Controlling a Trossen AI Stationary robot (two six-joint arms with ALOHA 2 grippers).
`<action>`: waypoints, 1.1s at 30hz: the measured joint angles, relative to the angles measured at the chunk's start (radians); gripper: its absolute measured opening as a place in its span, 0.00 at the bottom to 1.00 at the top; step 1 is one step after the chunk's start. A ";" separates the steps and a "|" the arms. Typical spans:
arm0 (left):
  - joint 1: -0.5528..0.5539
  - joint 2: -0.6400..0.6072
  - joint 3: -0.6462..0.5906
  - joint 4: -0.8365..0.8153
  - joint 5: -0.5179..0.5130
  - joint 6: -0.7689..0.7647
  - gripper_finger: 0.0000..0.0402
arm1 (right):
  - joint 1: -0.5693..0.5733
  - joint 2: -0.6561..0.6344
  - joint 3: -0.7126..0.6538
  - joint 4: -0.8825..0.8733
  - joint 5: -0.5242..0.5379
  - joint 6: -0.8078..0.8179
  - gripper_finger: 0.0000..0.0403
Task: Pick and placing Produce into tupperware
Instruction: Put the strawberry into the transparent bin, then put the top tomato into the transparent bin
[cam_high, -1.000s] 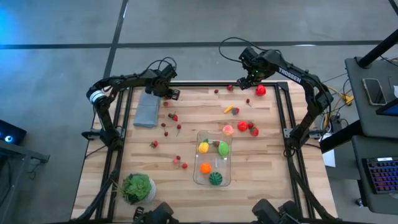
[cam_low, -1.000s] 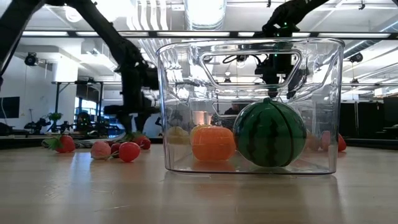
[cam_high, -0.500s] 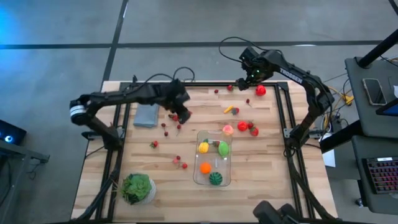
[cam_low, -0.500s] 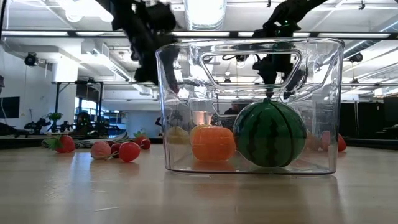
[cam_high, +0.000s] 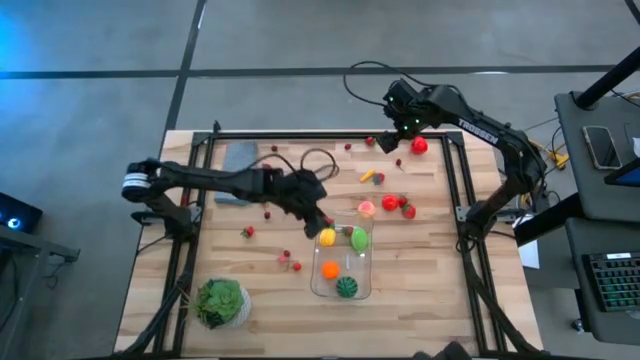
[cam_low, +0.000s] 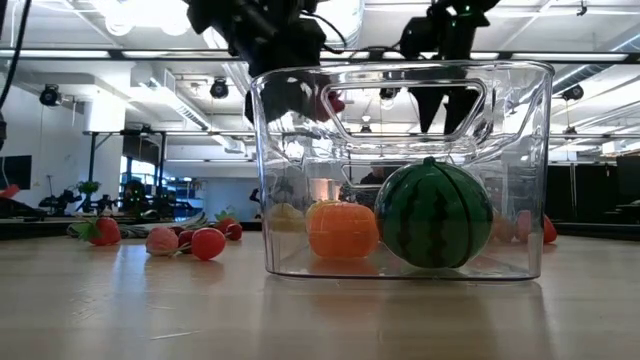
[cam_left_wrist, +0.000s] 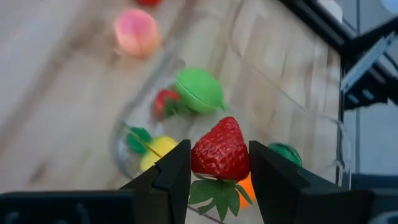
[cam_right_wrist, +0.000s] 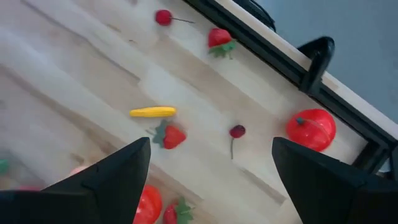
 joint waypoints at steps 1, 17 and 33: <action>-0.009 0.013 0.003 0.002 0.001 0.000 0.31 | 0.014 -0.005 0.000 0.000 0.002 0.013 0.82; -0.090 0.092 0.009 0.075 -0.160 -0.172 0.68 | 0.152 -0.047 -0.007 -0.160 0.222 0.158 0.82; -0.088 -0.151 0.010 -0.057 -0.403 -0.205 0.73 | -0.222 0.135 -0.074 -0.110 0.232 0.124 0.82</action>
